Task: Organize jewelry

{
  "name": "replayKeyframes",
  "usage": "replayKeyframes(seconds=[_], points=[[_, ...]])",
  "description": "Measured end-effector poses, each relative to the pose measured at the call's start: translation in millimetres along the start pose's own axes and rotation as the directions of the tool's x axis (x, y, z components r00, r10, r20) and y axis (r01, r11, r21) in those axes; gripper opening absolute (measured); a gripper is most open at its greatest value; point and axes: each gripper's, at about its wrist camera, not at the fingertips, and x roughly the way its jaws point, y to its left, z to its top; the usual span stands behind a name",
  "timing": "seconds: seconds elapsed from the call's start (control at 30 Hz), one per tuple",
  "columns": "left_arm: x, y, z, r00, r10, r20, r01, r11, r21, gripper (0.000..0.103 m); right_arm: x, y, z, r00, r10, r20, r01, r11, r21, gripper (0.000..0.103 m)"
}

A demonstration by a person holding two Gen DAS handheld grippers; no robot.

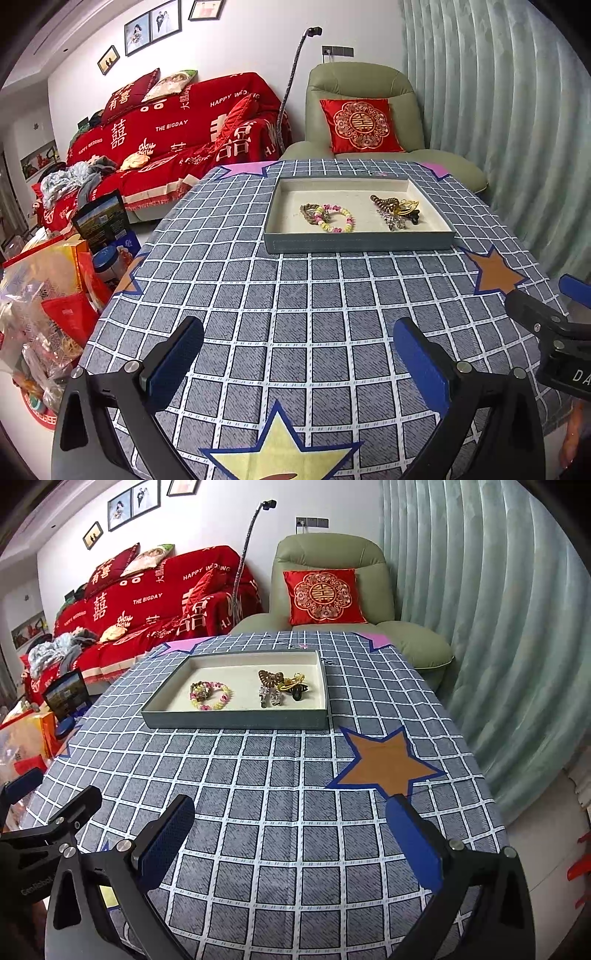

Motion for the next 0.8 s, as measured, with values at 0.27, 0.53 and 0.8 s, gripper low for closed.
replayKeyframes(seconds=[0.27, 0.53, 0.8], points=[[-9.6, -1.1, -0.2, 1.000, -0.002, 0.014, 0.002, 1.000, 0.000, 0.103, -10.0, -1.6, -0.4, 1.000, -0.002, 0.024, 0.001, 1.000, 0.009, 0.103], [-14.7, -1.1, -0.8, 1.000, 0.000, 0.022, 0.000, 1.000, -0.004, 0.103, -15.6, -3.5, -0.5, 0.999, -0.015, 0.039, 0.014, 1.000, 0.013, 0.103], [-15.9, -1.3, -0.8, 1.000, 0.002, 0.021, -0.002, 1.000, -0.003, 0.103, -20.7, -3.3, -1.8, 0.999, -0.021, 0.048, 0.021, 1.000, 0.012, 0.103]])
